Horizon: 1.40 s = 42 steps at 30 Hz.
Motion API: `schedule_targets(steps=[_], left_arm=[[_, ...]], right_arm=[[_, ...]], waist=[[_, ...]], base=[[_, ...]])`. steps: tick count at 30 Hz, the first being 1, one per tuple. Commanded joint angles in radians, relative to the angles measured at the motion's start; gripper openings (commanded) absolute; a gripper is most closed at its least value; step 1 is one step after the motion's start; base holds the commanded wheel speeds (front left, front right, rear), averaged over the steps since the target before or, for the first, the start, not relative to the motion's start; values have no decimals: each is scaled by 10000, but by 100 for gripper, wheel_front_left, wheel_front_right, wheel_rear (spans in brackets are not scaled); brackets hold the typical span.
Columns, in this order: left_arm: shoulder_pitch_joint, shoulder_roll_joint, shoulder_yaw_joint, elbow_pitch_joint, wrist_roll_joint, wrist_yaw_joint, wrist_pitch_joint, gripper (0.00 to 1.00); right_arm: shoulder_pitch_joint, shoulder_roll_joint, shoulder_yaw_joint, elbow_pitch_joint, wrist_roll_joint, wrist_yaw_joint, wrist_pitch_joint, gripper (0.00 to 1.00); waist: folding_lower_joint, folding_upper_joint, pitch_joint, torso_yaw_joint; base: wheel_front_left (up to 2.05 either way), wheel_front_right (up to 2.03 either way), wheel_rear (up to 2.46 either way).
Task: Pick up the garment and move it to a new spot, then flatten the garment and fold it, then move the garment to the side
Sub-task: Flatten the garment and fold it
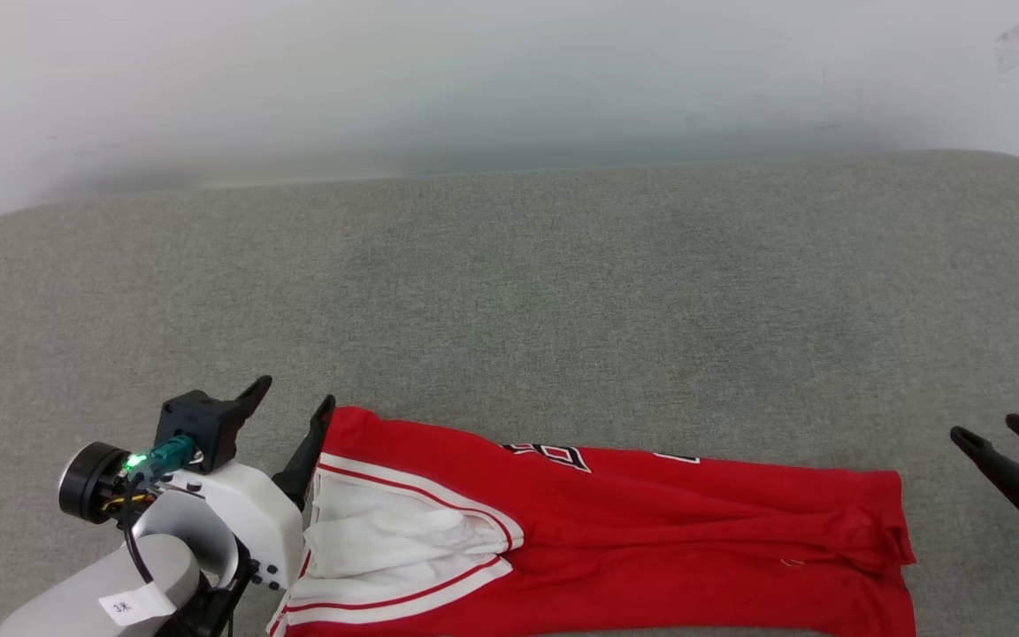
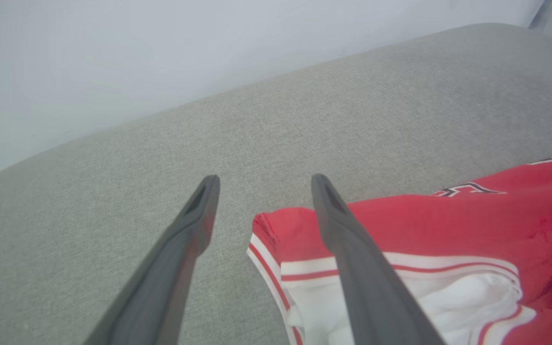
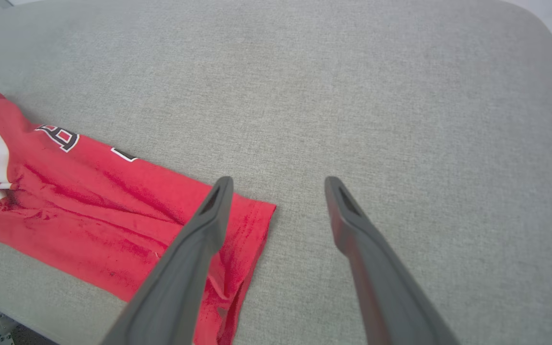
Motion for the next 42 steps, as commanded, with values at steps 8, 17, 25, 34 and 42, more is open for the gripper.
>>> schedule_targets(steps=[8, 17, 25, 34, 42], left_arm=[[1085, -756, 2266, -561, 1696, 1058, -351, 100], [2604, -2032, 4737, -1036, 3902, 995, -350, 100], [3625, -3629, 6865, -1088, 5933, 246, -352, 100], [4591, -5253, 8731, -1466, 7883, -551, -351, 100], [5211, -6070, 9619, -1534, 8694, -1146, -351, 100]], right_arm=[[1155, 803, -1526, 915, 1089, -5, 618, 100], [1630, 1878, -1510, 1708, 1887, -5, 1679, 100], [1626, 3156, -700, 2128, 2455, -5, 2473, 100], [1116, 3741, 20, 2550, 2312, -10, 2486, 3], [683, 3263, -48, 2401, 2170, -12, 2020, 0]], waist=[[1, -1, 378, 235], [1, -1, 600, 580], [1, -1, 753, 786], [1, -1, 812, 908], [1, -1, 608, 895]], base=[[0, 0, 0], [0, 0, 0], [0, 0, 0], [0, 0, 0], [0, 0, 0]])
